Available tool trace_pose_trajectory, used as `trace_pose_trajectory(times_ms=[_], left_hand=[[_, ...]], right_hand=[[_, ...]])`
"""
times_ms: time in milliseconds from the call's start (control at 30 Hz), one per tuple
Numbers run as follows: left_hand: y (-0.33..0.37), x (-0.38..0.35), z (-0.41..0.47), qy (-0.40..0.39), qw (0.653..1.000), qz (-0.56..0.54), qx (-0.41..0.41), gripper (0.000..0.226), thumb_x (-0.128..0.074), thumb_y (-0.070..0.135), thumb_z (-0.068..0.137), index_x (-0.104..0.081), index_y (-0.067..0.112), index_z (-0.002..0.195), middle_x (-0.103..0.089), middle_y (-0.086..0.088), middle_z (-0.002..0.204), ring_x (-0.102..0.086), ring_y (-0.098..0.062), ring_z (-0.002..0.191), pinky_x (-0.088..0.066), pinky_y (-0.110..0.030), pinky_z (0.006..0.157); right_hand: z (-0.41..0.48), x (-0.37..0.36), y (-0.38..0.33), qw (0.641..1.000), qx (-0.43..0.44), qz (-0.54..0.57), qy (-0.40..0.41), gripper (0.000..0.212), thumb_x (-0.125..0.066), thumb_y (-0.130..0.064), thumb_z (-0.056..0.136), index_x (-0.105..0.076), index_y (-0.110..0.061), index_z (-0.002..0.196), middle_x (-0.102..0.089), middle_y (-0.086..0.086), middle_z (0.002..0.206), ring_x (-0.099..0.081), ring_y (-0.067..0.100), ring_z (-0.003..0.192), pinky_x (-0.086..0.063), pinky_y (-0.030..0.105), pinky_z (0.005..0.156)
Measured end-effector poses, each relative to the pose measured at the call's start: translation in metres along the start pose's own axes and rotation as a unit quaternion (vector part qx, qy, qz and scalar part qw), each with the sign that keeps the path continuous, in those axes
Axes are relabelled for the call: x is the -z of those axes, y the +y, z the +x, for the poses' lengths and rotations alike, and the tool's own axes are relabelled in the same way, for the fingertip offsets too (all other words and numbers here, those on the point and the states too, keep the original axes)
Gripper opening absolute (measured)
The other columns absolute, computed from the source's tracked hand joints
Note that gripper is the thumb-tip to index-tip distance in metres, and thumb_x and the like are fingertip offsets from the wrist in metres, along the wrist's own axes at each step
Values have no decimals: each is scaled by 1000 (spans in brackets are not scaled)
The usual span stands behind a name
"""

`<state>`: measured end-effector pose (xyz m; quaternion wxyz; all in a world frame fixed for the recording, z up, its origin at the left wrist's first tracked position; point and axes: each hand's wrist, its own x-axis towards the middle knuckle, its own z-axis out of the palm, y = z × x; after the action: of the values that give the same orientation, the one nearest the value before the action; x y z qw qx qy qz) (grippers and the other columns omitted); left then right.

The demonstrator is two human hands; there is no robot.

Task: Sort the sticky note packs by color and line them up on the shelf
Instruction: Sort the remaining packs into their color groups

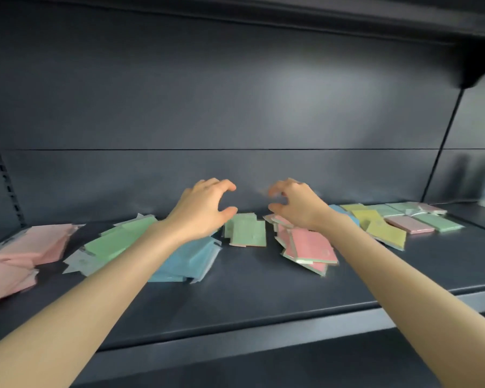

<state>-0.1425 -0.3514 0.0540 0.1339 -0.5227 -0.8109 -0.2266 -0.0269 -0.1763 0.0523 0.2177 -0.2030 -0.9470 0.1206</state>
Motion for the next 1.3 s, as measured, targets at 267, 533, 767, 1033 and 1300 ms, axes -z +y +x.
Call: trace_pose_trajectory(times_ms=[267,533,767,1033,1300], left_hand=[[136,-62,30,18,999,5,-41,48,-53,34,92,-41,23,137,-48,3,134,-40,-20,125,-32,-36,99],[245,-133,61,-33,996,12,-79,48,-51,40,92,-39,24,136,-47,3,132,-40,-20,121,-34,-34,96],[289,-164,107,-73,992,15,-103,47,-50,38,93,-38,25,137,-48,3,129,-39,-20,122,-30,-32,96],[296,-211,159,-124,988,24,-93,50,-51,45,91,-40,26,135,-48,5,128,-41,-19,119,-33,-32,92],[312,-259,218,-190,976,13,-109,52,-52,46,90,-42,21,135,-48,1,130,-43,-21,119,-38,-33,94]], right_hand=[[-70,78,128,998,-30,-49,26,42,-56,-22,91,-50,-13,131,-52,10,124,-49,30,114,-42,37,94],[-130,119,245,995,-80,-66,-3,45,-57,-26,91,-45,-15,132,-48,9,128,-48,28,117,-43,38,93],[-131,133,318,992,-115,-58,-6,44,-57,-25,91,-46,-16,132,-44,2,136,-47,25,118,-43,38,95],[-98,125,376,990,-126,-44,-39,44,-58,-28,90,-46,-19,131,-41,-1,137,-51,25,113,-44,37,94],[-60,121,430,982,-159,-37,-96,51,-61,-34,88,-46,-17,133,-43,4,135,-54,27,110,-44,38,94]])
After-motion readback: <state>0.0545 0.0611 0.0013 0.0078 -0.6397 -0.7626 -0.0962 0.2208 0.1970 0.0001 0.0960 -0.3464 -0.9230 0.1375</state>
